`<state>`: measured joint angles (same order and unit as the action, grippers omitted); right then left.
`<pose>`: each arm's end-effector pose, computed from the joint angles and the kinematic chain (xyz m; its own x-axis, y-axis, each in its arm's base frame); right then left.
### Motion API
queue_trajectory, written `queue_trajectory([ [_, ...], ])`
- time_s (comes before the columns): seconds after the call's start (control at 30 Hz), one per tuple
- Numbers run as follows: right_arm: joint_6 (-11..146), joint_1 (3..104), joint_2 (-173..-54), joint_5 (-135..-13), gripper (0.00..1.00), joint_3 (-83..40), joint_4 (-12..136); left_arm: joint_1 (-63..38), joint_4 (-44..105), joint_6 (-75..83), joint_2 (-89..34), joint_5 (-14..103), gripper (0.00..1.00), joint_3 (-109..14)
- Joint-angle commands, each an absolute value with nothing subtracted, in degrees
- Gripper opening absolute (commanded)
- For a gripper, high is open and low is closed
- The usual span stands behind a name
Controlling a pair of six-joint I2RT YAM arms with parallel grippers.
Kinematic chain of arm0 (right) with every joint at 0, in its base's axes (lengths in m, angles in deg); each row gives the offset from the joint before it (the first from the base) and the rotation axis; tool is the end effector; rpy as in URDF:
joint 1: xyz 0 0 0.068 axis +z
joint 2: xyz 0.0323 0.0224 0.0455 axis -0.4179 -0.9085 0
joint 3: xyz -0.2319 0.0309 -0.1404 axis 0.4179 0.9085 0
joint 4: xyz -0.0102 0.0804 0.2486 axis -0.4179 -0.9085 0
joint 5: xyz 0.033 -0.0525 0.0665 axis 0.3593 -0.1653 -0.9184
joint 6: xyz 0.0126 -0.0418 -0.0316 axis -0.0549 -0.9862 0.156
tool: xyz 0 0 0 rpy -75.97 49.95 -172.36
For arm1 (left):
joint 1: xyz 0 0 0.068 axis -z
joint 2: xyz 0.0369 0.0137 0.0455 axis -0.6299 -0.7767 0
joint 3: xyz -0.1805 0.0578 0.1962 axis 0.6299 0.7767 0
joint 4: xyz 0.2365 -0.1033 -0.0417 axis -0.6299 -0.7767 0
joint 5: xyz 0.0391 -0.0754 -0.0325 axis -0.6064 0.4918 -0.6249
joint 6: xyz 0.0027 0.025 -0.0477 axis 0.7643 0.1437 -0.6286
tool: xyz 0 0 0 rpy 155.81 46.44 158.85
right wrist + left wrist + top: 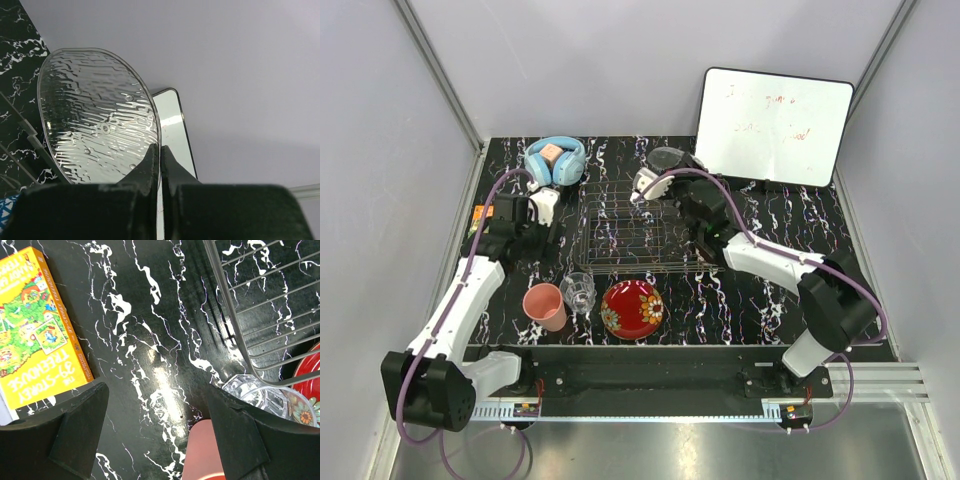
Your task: Load the mixed dishes into the dish rack
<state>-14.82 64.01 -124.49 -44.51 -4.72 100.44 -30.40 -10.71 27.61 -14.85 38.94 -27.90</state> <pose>0.2985 0.2268 0.2986 0.2979 -0.9146 -0.2733 -0.0212 0.2799 -0.9598 0.2205 -0.0353 0.2812 -0.6903 0.3213 -0.6483 0.3348 0.9362 0.1075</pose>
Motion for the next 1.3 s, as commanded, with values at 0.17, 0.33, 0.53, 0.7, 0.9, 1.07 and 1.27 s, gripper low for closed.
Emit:
queue_trajectory([
  [0.17, -12.43, 63.99, -120.29, -50.07, 0.00, 1.24, 100.08, -30.69, -7.19, 27.20, -16.60, 39.89, 0.82, -29.24],
  [0.33, -11.02, 63.47, -120.11, -50.60, 0.00, 3.53, 100.43, -30.78, -7.11, 27.29, -16.77, 39.89, 0.82, -29.42],
  [0.53, -11.45, 63.03, -122.22, -51.39, 0.00, 3.70, 102.27, -30.78, -7.19, 27.38, -16.60, 39.89, 0.82, -29.33],
  [0.7, -13.92, 62.76, -123.10, -51.83, 0.00, 3.09, 104.65, -30.78, -6.93, 27.64, -16.86, 39.80, 0.82, -28.89],
  [0.9, -12.25, 62.67, -123.28, -52.00, 0.00, 5.02, 104.12, -31.05, -6.67, 27.73, -16.95, 39.89, 0.82, -29.07],
  [1.07, -8.74, 62.76, -121.52, -51.30, 0.00, 8.09, 102.80, -31.05, -6.67, 27.73, -16.95, 39.63, 0.82, -29.33],
  [1.27, -5.92, 62.85, -119.85, -51.91, 0.00, 10.82, 101.14, -31.05, -6.84, 27.64, -17.30, 40.06, 0.82, -30.12],
])
